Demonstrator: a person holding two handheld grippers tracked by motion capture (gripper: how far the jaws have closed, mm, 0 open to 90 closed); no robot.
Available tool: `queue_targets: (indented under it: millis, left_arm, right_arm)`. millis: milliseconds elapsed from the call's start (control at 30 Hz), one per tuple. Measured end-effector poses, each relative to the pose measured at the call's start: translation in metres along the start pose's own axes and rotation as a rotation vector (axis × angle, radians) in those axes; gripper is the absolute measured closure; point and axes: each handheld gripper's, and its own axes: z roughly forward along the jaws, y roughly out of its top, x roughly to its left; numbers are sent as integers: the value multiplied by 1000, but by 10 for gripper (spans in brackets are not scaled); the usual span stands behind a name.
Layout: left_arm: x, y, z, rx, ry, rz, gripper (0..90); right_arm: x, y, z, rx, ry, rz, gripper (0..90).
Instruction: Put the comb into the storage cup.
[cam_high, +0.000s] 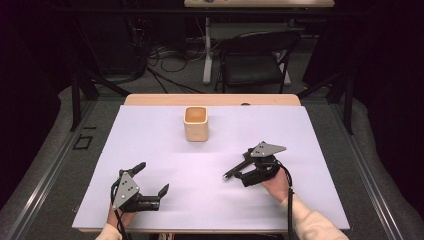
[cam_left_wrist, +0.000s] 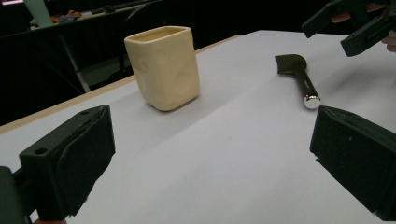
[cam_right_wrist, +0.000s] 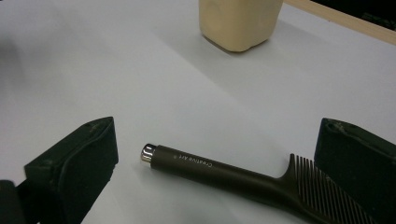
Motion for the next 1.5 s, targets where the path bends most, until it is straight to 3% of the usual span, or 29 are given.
queue_targets:
  millis: [967,1033,1067,1100,1133,1167,1300,1367,1400,1467,1500]
  left_arm:
    - [-1,0,0,-4,0,-4,2]
    - [0,0,0,-4,-1,-4,1]
    - [0,0,0,-3,-1,-4,1]
    - [0,0,0,-3,-1,-4,2]
    - [0,0,0,-3,-1,-4,2]
    - [-1,0,0,-2,-1,-4,2]
    - [0,0,0,2,0,1,2]
    - [0,0,0,2,0,1,2]
    - [0,0,0,2,0,1,2]
    - [0,0,0,3,-1,1,2]
    - [0,0,0,3,-1,1,1]
  right_arm:
    - [7,10,28,44,27,5,17]
    - [9,10,30,47,25,1,102]
    - [9,10,30,47,25,1,102]
    - [9,11,31,53,25,-2,198]
    - [9,11,31,53,25,-2,198]
    - [10,11,33,68,28,-9,328]
    - [12,10,35,84,39,-26,599]
    - [14,10,36,80,54,-40,723]
    - [14,10,36,80,54,-40,723]
    - [17,11,37,84,63,-55,861]
    - [18,10,37,87,62,-55,881]
